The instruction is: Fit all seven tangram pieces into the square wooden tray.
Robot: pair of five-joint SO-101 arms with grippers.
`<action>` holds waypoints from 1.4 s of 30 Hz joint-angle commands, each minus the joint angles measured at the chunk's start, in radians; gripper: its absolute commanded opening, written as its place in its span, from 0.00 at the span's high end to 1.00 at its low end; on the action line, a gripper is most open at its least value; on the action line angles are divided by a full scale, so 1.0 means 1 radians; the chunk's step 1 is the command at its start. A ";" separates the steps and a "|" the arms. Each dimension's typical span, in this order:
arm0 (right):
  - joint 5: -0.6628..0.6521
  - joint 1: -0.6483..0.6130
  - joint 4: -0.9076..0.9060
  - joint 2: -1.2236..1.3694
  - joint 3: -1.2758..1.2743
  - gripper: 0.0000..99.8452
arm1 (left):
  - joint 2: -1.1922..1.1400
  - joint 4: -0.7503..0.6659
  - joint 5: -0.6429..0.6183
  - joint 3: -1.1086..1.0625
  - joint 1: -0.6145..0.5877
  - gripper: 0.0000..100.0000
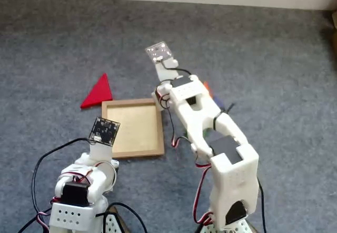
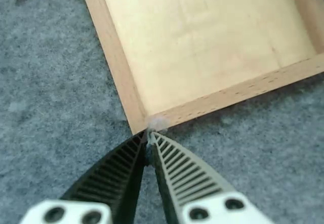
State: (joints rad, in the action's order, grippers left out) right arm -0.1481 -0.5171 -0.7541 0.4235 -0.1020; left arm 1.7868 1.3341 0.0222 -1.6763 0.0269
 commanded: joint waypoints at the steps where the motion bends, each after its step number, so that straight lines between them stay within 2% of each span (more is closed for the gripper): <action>1: -0.038 0.033 0.015 0.004 0.042 0.67 | 0.048 0.006 -0.006 -0.021 0.013 0.99; 7: -0.183 0.058 -0.130 0.019 0.044 0.67 | 0.048 0.006 -0.006 -0.021 0.013 0.99; 16: -0.189 0.108 -0.348 0.021 0.045 0.67 | 0.048 0.006 -0.006 -0.021 0.013 0.99; 23: -0.190 0.074 -0.559 0.001 0.050 0.67 | 0.048 0.006 -0.006 -0.021 0.013 0.99; 32: -0.190 0.070 -0.562 -0.193 0.047 0.67 | 0.048 0.006 -0.006 -0.021 0.013 0.99; 35: -0.192 0.084 -0.512 -0.203 0.047 0.67 | 0.048 0.006 -0.006 -0.021 0.013 0.99; 42: -0.393 0.093 -0.390 -0.202 0.042 0.67 | 0.048 0.006 -0.006 -0.021 0.013 0.99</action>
State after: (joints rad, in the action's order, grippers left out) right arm -0.4795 -0.4388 -1.2098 0.2869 -0.0744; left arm 1.7868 1.3341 0.0222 -1.6763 0.0269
